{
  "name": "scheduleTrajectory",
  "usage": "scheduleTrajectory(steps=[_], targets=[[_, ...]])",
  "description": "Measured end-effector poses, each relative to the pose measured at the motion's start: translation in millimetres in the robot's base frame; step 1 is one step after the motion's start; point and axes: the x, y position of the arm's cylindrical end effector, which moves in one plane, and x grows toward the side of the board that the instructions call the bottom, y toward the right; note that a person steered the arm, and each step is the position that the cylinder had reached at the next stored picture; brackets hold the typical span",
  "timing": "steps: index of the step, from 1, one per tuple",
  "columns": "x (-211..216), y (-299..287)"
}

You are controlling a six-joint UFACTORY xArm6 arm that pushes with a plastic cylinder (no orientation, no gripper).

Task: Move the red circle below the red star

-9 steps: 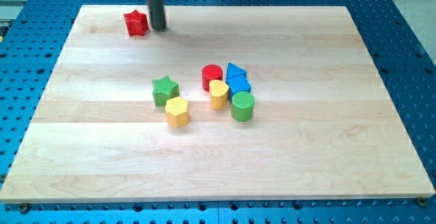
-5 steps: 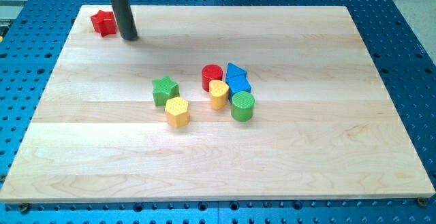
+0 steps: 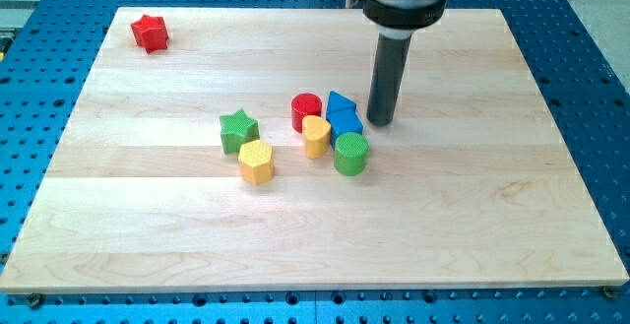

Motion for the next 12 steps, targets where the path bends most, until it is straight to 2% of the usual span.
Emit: scheduleTrajectory(steps=[2,4,8,9,10,12], targets=[[12,-88],[3,-106],[-86,-155],[-86,-127],[-73,-127],[-75,-27]])
